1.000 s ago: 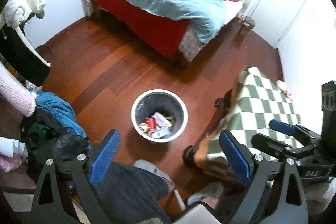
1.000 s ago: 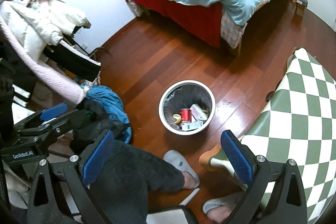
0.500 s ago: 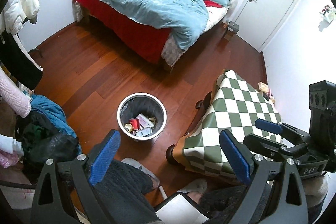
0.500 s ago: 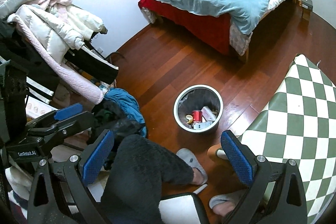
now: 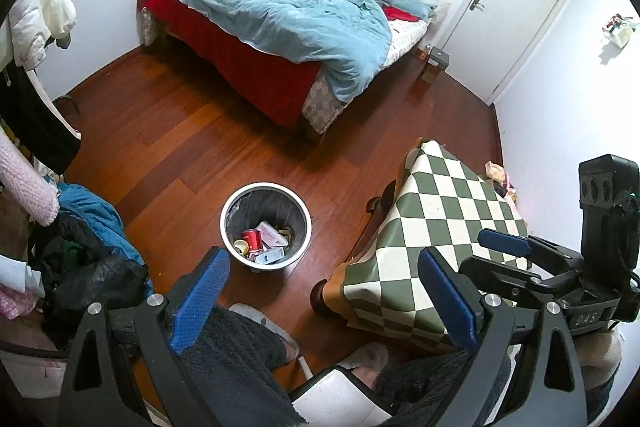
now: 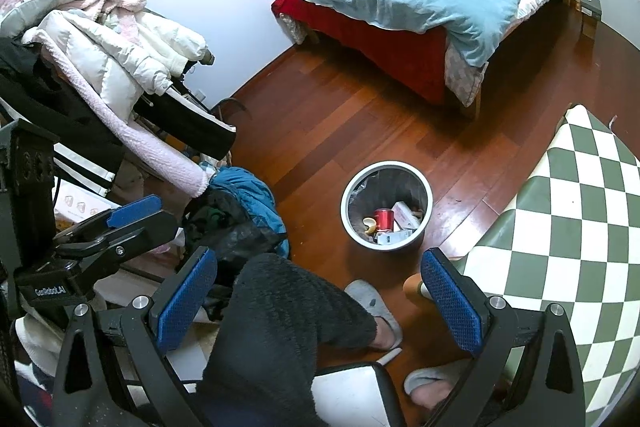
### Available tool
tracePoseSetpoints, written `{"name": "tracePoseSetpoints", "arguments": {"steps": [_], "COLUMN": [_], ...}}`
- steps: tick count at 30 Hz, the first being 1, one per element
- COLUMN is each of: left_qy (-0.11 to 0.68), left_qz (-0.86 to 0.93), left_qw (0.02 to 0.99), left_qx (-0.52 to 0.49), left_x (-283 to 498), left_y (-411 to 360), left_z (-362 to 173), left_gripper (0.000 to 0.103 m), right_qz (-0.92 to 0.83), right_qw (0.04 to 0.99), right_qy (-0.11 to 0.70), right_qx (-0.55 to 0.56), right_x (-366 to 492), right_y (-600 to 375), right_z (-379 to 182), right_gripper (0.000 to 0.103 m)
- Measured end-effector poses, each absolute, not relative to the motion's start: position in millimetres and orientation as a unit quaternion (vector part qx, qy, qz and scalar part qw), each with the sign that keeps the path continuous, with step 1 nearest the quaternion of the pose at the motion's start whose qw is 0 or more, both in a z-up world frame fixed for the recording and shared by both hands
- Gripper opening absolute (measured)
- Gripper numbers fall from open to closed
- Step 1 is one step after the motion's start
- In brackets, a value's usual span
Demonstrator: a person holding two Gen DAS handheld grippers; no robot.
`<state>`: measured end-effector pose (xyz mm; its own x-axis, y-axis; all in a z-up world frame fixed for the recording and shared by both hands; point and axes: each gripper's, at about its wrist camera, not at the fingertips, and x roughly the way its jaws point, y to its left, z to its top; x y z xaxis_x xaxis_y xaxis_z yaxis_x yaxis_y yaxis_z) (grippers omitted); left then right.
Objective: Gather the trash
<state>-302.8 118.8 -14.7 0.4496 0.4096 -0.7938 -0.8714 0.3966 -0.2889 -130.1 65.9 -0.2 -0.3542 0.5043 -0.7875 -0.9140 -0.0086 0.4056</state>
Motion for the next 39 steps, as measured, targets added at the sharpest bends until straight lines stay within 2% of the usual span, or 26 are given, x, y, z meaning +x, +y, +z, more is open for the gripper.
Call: {"name": "tracePoseSetpoints", "arguments": {"steps": [5, 8, 39], "left_qy": [0.321, 0.317, 0.3], "left_qz": [0.407, 0.402, 0.38], "left_qw": [0.775, 0.777, 0.789], "left_qx": [-0.362, -0.366, -0.378], "left_x": [-303, -302, -303], "left_y": [118, 116, 110], "left_z": [-13, -11, 3], "left_gripper": [0.097, 0.103, 0.103], "right_qz": [0.676, 0.677, 0.687], "right_qw": [0.523, 0.52, 0.507], "right_qy": [0.47, 0.471, 0.473], "right_qx": [-0.22, -0.221, -0.217], "right_x": [-132, -133, -134], "right_y": [66, 65, 60], "right_z": [1, 4, 26], "right_gripper": [0.103, 0.103, 0.103]}}
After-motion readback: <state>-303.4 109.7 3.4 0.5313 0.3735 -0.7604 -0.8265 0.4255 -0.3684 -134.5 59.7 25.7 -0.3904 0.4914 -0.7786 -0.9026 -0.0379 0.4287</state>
